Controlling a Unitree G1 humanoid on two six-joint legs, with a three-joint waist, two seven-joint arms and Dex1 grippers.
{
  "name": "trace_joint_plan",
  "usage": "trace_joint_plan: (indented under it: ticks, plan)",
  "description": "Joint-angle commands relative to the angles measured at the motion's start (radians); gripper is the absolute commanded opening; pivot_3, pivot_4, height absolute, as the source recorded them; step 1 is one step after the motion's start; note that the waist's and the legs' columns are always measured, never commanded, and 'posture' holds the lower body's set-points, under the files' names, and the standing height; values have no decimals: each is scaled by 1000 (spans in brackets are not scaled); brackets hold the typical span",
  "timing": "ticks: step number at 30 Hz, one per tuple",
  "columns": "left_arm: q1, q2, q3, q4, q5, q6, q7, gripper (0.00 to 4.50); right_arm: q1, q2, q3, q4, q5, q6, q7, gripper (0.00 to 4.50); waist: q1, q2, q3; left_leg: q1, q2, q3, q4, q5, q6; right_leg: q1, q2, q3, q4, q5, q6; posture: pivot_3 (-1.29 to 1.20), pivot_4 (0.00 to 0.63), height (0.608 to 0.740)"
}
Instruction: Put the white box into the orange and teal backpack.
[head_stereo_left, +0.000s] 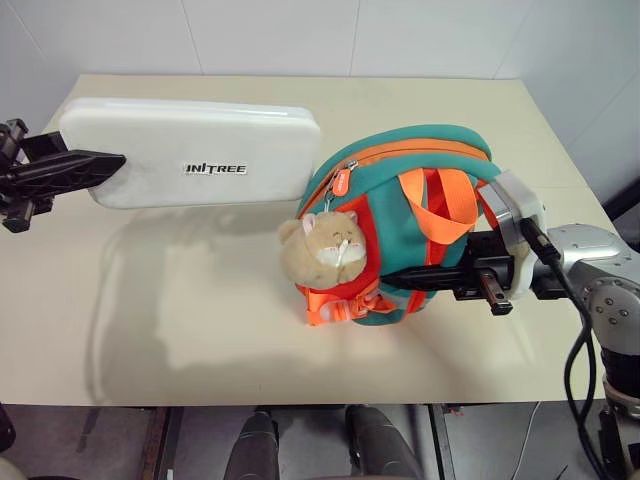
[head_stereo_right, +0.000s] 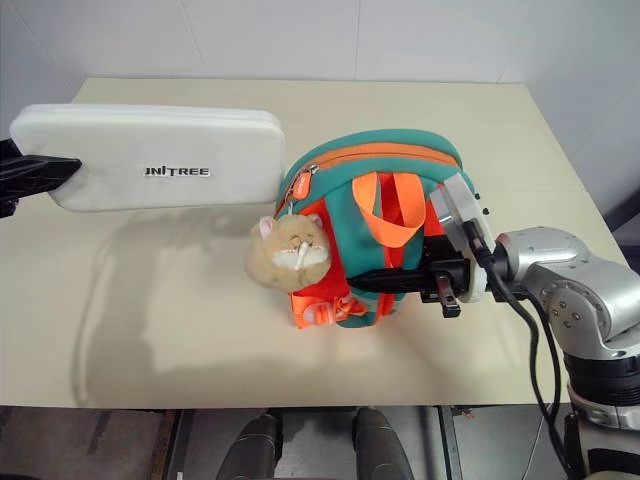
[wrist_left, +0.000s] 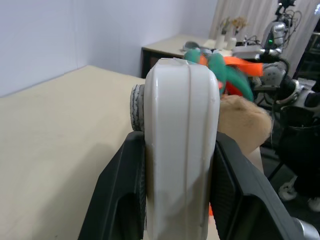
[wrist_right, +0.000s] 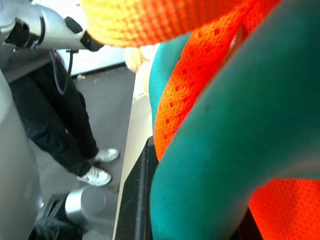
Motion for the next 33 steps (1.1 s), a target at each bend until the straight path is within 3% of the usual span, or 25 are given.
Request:
trace_joint_plan:
  ticks: [1, 10, 14, 18, 29, 33]
  plan:
    - [5, 29, 54, -60, -45, 28, 11, 1287, -18, 38, -22, -58, 65, -1, -51, 22, 0, 0, 0, 0, 0, 0, 0, 0, 0, 0, 0, 0, 0, 0, 0, 0, 150, 740]
    - [83, 44, 47, -111, -38, 61, 1, 1284, -8, 83, -14, -85, 106, 8, -106, 22, 1, 0, 0, 1, 0, 0, 1, 0, 0, 0, 0, 0, 1, 0, 0, 0, 150, 740]
    - [135, 59, -26, -127, 12, 13, -56, 1284, -4, 72, -13, -70, 87, -1, -87, 22, 1, 0, 0, 1, 0, 0, 1, 0, 0, 0, 0, 0, 1, 0, 0, 0, 150, 740]
    - [91, 48, -105, -103, 58, -54, -84, 1283, -7, 76, -7, -63, 77, -4, -83, 22, 3, 0, 0, 1, 0, 0, 1, 0, 0, 0, 0, 0, 1, 0, -1, 0, 150, 740]
    - [-151, -130, -320, -145, 171, -164, 15, 1283, -5, 80, 0, -63, 57, -12, -76, 22, 1, 0, 0, 0, 0, 0, 2, 0, 0, 1, 0, 0, 2, 0, 0, 0, 150, 740]
    - [-210, -241, -415, -186, 227, -180, 85, 1282, -5, 82, 1, -61, 53, -14, -74, 22, 4, 0, 0, 0, 0, 0, 2, 0, 0, 1, 1, 0, 3, 0, 0, 0, 150, 740]
